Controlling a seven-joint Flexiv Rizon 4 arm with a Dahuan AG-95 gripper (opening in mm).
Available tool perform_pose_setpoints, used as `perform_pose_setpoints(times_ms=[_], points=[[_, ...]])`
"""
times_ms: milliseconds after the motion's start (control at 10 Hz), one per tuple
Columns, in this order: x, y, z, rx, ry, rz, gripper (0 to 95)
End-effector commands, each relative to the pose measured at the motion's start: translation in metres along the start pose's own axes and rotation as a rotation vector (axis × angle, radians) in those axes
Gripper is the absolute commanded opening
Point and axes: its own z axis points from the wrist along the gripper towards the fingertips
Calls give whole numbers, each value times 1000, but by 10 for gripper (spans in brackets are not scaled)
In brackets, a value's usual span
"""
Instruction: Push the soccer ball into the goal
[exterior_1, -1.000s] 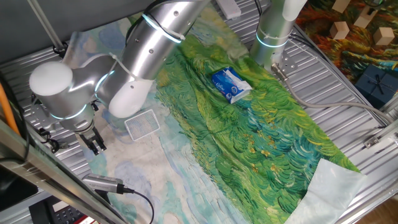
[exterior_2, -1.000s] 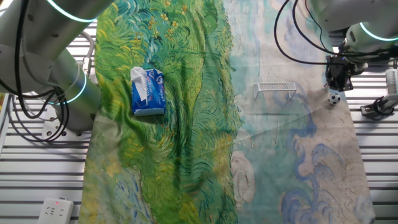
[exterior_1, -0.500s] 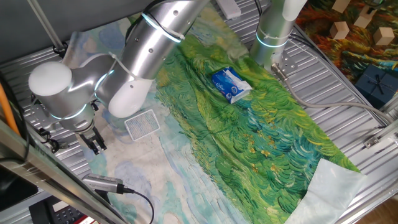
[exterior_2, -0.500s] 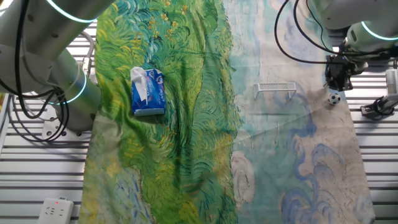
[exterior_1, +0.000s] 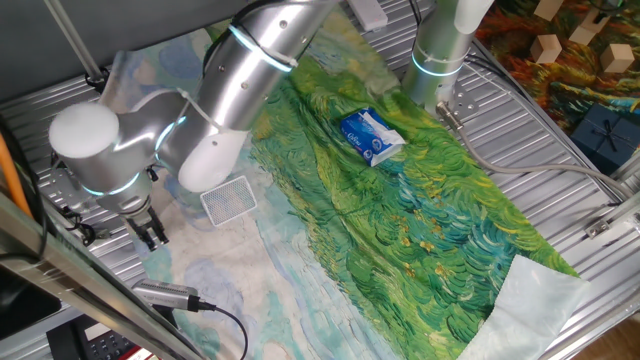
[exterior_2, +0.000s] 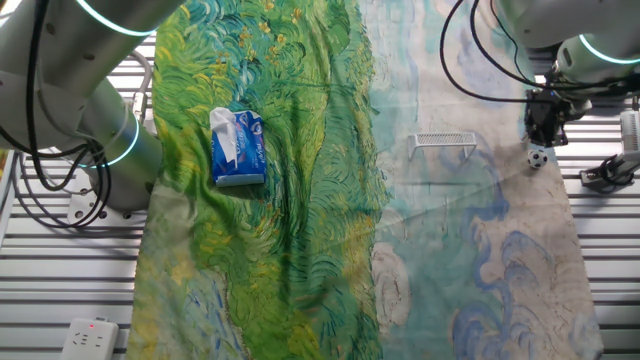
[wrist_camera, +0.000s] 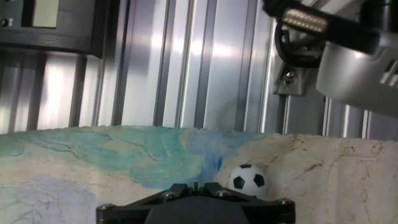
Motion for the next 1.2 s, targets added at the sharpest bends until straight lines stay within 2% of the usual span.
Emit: perform_pose_setpoints(times_ms=[100,200,400,500,600,700,800,900,1000,1100,1200], points=[[-15,-1,3,1,0,-2,0],[-21,-1,2,6,1,-3,0],[-17,-13,3,22,7,-35,0],[-6,-27,6,22,4,-70,0],[7,-34,3,15,7,-86,0],[23,-36,-4,19,24,-89,0],[53,-37,-17,32,46,-85,0],[68,-35,-21,30,48,-77,0],[69,-35,-22,28,56,-81,0],[57,-35,-23,22,62,-88,0],[55,-34,-30,22,65,-92,0]])
